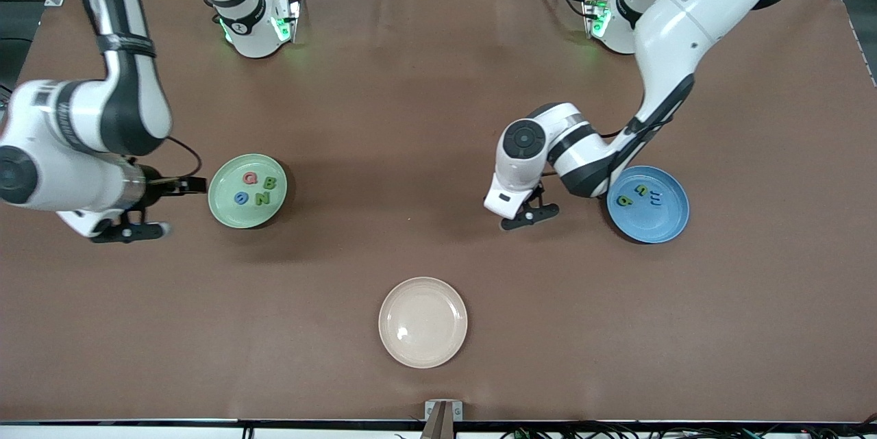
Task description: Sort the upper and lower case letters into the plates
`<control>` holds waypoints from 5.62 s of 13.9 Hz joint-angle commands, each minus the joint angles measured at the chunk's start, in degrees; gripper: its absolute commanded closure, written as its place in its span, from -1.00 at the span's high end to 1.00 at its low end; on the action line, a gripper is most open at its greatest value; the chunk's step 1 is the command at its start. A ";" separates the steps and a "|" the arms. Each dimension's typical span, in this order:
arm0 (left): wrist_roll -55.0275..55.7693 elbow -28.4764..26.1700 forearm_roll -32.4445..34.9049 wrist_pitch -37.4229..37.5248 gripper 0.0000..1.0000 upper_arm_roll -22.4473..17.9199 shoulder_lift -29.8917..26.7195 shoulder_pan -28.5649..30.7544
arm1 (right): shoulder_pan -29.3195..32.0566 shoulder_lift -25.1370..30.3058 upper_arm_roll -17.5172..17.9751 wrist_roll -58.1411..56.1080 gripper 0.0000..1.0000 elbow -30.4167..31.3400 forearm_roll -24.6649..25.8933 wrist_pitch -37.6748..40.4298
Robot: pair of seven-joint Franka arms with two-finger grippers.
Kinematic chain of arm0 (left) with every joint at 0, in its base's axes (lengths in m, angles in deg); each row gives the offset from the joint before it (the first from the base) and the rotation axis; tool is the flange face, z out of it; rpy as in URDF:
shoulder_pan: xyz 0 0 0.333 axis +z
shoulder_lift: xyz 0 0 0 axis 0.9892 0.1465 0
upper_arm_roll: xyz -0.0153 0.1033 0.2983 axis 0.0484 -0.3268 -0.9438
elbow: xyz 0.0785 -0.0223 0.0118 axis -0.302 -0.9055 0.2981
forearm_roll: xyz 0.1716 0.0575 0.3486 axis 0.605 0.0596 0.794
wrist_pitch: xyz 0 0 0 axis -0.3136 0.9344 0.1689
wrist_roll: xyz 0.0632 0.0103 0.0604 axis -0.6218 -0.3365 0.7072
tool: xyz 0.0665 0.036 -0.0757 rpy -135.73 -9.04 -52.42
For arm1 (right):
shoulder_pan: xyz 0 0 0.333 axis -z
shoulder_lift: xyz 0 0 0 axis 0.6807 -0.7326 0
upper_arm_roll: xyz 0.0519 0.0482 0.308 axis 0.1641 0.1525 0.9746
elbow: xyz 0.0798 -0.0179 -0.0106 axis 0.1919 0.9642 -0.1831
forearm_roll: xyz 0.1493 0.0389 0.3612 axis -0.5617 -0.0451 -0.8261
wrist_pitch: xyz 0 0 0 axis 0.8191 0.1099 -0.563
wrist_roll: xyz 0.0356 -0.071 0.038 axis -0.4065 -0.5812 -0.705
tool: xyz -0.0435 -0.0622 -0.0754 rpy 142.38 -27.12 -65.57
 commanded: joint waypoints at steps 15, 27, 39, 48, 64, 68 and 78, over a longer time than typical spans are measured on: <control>-40.96 -15.66 13.35 -1.54 -0.69 14.84 -1.05 46.23 | 4.78 -0.62 -0.22 0.06 1.00 -16.32 -0.20 8.96; -42.29 -16.89 13.35 -3.13 -0.62 11.66 1.06 45.18 | 5.21 4.74 0.39 0.85 1.00 -12.54 0.15 10.89; -41.94 -16.98 13.18 -1.90 0.99 11.49 -0.70 45.00 | 17.17 15.64 16.21 7.01 1.00 -4.37 3.84 10.36; -46.30 -12.77 -0.92 5.04 0.99 16.94 -5.87 46.25 | 20.07 19.42 20.43 7.01 1.00 -1.64 5.16 10.28; -68.03 -9.07 -43.16 14.96 0.99 -38.34 -43.13 -2.99 | 18.57 27.16 19.99 7.09 1.00 2.49 5.16 11.07; -73.48 -0.93 -43.25 25.67 0.99 -38.35 -47.11 1.40 | 17.96 27.42 19.90 7.09 1.00 3.37 5.16 10.89; -74.19 10.70 -43.07 29.92 0.99 -38.35 -46.49 2.29 | 18.31 27.51 19.90 7.09 1.00 3.55 5.16 10.10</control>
